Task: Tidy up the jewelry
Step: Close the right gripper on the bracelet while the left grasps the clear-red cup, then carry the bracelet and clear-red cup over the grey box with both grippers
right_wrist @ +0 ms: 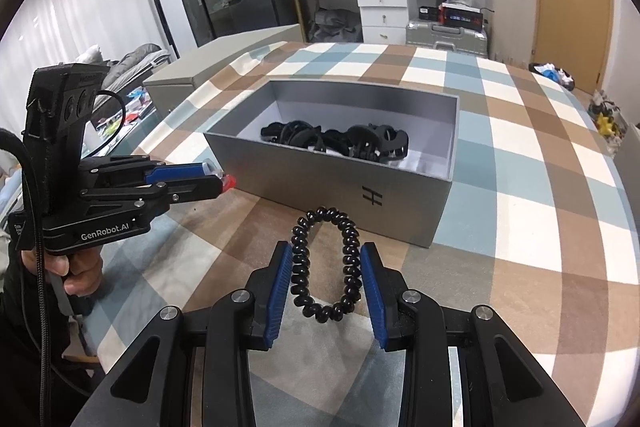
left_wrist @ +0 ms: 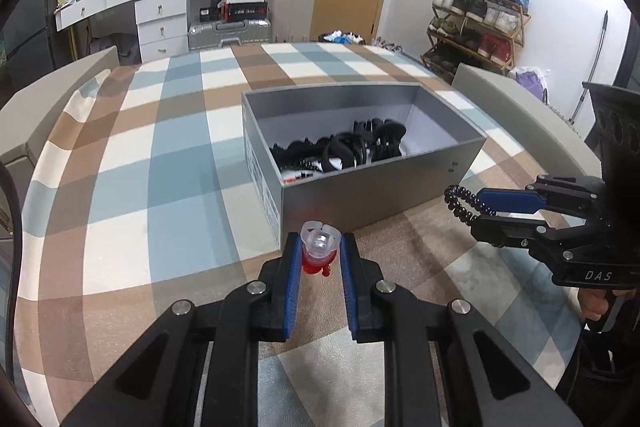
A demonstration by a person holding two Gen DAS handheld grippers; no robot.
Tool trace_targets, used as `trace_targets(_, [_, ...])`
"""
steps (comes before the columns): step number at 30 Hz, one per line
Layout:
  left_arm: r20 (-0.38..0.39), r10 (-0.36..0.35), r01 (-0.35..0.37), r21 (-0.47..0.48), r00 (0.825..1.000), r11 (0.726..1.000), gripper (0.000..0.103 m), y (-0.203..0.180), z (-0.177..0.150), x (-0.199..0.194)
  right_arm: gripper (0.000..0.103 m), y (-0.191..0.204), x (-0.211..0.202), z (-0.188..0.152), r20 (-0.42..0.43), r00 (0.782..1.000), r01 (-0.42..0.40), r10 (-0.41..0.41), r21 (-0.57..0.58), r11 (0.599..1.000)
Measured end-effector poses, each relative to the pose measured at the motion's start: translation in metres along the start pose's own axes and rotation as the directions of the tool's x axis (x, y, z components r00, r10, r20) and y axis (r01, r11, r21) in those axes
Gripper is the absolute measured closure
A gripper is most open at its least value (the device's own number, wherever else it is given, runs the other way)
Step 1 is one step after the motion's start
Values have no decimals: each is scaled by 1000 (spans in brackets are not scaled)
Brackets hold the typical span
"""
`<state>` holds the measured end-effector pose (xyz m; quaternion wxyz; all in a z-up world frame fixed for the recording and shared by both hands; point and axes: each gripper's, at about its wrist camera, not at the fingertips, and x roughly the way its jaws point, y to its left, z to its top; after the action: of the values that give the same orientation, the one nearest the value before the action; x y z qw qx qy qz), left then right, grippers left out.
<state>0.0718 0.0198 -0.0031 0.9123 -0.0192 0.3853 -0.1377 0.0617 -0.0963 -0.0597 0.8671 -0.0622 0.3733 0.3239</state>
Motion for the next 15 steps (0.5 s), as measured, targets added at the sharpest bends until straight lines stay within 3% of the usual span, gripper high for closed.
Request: trace_targets(15, [113, 4, -2, -20, 994, 1000, 89, -1, 23, -18, 69, -3, -24, 15, 101, 995, -12, 9, 30, 999])
